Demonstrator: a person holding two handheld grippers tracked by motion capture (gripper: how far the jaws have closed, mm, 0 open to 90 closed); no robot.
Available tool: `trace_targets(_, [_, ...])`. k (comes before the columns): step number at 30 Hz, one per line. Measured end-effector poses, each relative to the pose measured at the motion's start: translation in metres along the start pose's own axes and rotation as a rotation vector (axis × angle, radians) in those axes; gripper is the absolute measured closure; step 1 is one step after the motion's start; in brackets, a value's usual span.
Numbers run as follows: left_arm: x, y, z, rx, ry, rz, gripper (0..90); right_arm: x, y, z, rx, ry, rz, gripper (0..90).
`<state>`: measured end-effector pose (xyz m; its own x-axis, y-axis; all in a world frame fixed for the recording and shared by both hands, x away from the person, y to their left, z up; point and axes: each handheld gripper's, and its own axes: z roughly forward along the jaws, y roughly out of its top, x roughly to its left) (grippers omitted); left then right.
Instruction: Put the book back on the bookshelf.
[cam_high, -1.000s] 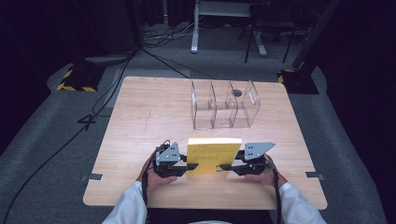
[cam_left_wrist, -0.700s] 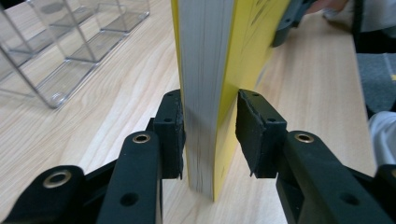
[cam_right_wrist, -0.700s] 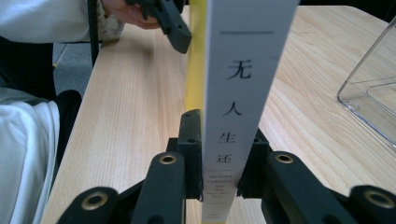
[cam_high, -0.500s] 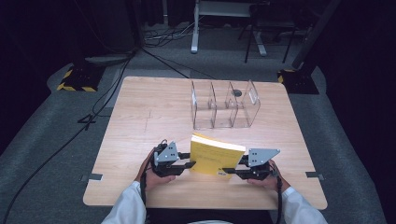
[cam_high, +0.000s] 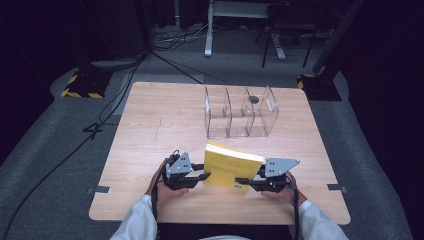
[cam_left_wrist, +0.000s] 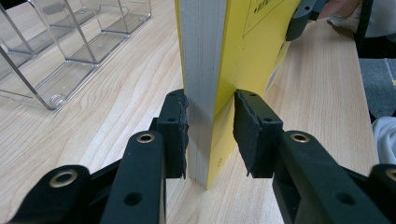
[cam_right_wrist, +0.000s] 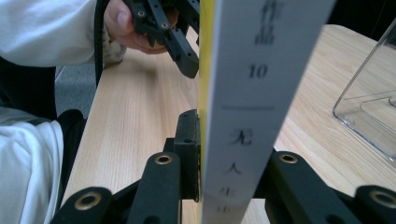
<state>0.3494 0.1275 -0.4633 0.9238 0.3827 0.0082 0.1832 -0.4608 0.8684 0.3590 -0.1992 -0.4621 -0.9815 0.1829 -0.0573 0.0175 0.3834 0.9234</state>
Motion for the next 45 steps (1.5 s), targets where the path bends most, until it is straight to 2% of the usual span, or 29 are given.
trace_targets(6, [-0.001, 0.000, 0.000, 0.002, 0.007, 0.000, 65.5, 0.001, 0.000, 0.003, -0.029, -0.011, 0.018, 74.1])
trace_targets(11, [-0.002, 0.000, 0.000, 0.019, 0.039, 0.003, 63.5, 0.001, 0.000, 0.003, -0.034, -0.032, 0.021, 75.1])
trace_targets(19, [0.003, -0.010, -0.012, 0.034, 0.090, -0.030, 60.6, 0.000, 0.001, 0.001, -0.031, -0.052, 0.029, 75.5])
trace_targets(22, [0.005, -0.015, -0.019, 0.044, 0.125, -0.054, 56.6, -0.002, 0.001, -0.004, -0.038, -0.075, 0.035, 75.6])
trace_targets(26, [0.005, -0.020, -0.026, 0.055, 0.151, -0.070, 53.6, -0.004, 0.000, -0.009, -0.042, -0.093, 0.045, 75.6])
trace_targets(29, [0.007, -0.027, -0.033, 0.078, 0.191, -0.106, 47.6, -0.007, -0.001, -0.014, -0.043, -0.108, 0.053, 75.7])
trace_targets(30, [0.006, -0.032, -0.037, 0.094, 0.215, -0.122, 41.3, -0.008, -0.002, -0.016, -0.044, -0.119, 0.056, 75.7])
trace_targets(31, [0.006, -0.032, -0.037, 0.094, 0.215, -0.122, 38.9, -0.008, -0.002, -0.016, -0.044, -0.119, 0.056, 75.7])
trace_targets(33, [0.004, -0.037, -0.042, 0.114, 0.236, -0.135, 38.1, -0.009, -0.002, -0.018, -0.048, -0.129, 0.059, 75.8])
trace_targets(39, [0.003, -0.058, -0.057, 0.175, 0.285, -0.197, 25.9, -0.012, -0.001, -0.026, -0.052, -0.162, 0.069, 75.9])
trace_targets(41, [0.005, -0.064, -0.061, 0.203, 0.286, -0.228, 23.1, -0.012, -0.001, -0.028, -0.054, -0.188, 0.064, 75.9])
trace_targets(42, [0.005, -0.064, -0.061, 0.203, 0.286, -0.228, 22.4, -0.012, -0.001, -0.029, -0.053, -0.200, 0.064, 75.9])
trace_targets(43, [0.008, -0.068, -0.062, 0.232, 0.322, -0.244, 22.2, -0.013, -0.001, -0.030, -0.053, -0.205, 0.066, 75.9])
trace_targets(45, [0.008, -0.070, -0.063, 0.235, 0.328, -0.257, 20.9, -0.014, -0.001, -0.032, -0.056, -0.216, 0.076, 76.0])
